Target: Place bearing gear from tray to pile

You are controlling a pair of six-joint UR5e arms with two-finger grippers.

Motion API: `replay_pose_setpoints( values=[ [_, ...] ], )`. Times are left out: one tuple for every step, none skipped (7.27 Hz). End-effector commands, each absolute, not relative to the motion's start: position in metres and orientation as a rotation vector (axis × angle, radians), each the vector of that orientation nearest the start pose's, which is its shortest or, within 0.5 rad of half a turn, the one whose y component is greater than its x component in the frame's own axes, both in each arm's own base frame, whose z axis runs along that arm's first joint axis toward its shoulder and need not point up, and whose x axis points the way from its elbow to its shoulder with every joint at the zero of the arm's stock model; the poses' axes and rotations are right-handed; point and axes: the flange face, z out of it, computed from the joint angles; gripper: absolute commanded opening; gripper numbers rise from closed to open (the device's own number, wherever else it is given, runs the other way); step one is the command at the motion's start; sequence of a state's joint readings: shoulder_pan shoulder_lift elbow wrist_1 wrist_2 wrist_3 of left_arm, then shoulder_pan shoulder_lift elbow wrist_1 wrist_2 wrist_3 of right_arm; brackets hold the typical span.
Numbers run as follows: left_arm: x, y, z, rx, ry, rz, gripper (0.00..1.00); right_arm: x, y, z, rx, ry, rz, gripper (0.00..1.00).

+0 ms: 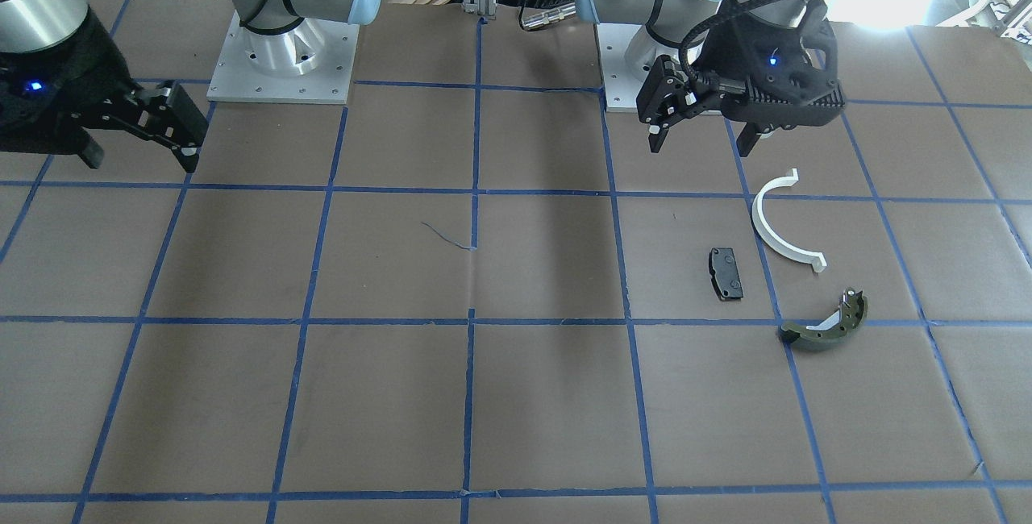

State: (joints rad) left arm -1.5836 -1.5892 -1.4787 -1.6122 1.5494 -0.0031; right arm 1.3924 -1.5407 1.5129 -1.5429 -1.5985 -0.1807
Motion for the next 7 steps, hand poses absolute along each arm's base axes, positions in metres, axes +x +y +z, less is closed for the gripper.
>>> replay_pose_setpoints(
  values=[
    [-0.142, -0.5, 0.52, 0.015, 3.163, -0.051, 1.0, -0.043, -0.521, 0.49, -0.189, 3.158, 0.065, 1.0],
    [-0.142, -0.5, 0.52, 0.015, 3.163, -0.051, 1.0, -0.094, -0.518, 0.489, -0.142, 3.16, 0.054, 1.0],
    [-0.142, -0.5, 0.52, 0.015, 3.163, -0.048, 1.0, -0.139, -0.518, 0.483, -0.233, 3.172, 0.035, 1.0],
    [-0.141, -0.5, 0.52, 0.015, 3.161, -0.048, 1.0, -0.188, -0.515, 0.469, -0.315, 3.161, 0.043, 1.0],
    [-0.142, -0.5, 0.52, 0.015, 3.163, -0.048, 1.0, -0.231, -0.513, 0.446, -0.258, 3.141, 0.084, 1.0],
    [-0.142, -0.5, 0.52, 0.015, 3.163, -0.051, 1.0, -0.271, -0.519, 0.412, -0.235, 3.122, 0.107, 1.0],
    [-0.142, -0.5, 0.52, 0.015, 3.163, -0.048, 1.0, -0.311, -0.519, 0.393, -0.281, 3.148, 0.066, 1.0]
  ],
)
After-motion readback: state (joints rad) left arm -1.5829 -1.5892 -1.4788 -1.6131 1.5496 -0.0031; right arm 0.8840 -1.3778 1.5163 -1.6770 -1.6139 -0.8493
